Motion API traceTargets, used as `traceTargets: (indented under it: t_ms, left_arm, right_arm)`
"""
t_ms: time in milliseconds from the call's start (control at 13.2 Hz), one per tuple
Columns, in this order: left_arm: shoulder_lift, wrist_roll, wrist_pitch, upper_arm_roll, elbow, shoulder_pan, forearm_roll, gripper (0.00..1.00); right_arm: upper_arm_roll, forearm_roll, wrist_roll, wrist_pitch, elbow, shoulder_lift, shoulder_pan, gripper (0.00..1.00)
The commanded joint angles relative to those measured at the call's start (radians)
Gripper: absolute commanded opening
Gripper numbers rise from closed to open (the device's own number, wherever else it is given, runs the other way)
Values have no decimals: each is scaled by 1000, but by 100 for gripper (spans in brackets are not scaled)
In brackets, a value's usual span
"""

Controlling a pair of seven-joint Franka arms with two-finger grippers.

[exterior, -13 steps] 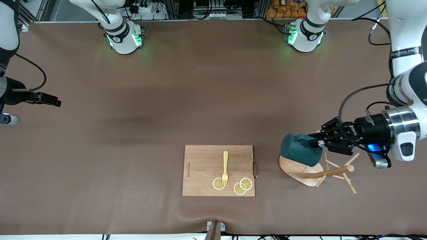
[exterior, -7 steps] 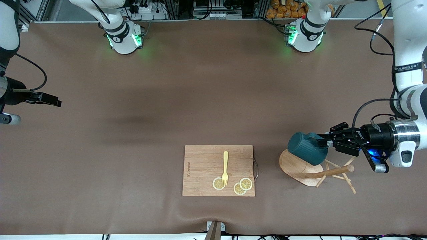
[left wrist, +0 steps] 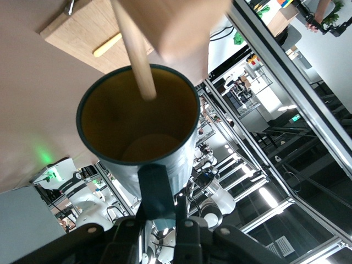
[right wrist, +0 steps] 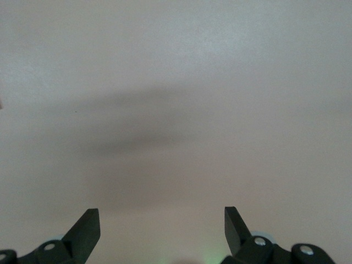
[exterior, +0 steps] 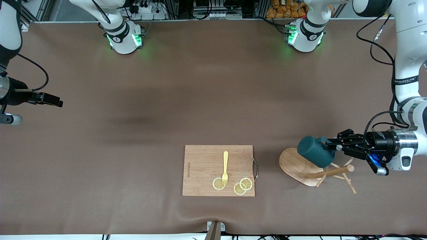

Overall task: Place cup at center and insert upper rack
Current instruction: 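Hang the mug onto a mug-tree peg with the left gripper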

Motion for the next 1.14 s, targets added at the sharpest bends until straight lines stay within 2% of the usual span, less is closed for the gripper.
traceTargets:
  t_ms: [0, 1060]
  left_arm:
    - [15, 23, -25, -13, 12, 30, -30, 0]
    - [58, 122, -27, -11, 6, 93, -85, 0]
  right_arm:
    - [3, 5, 18, -2, 7, 4, -1, 100]
    - [4, 5, 18, -2, 7, 7, 2, 100]
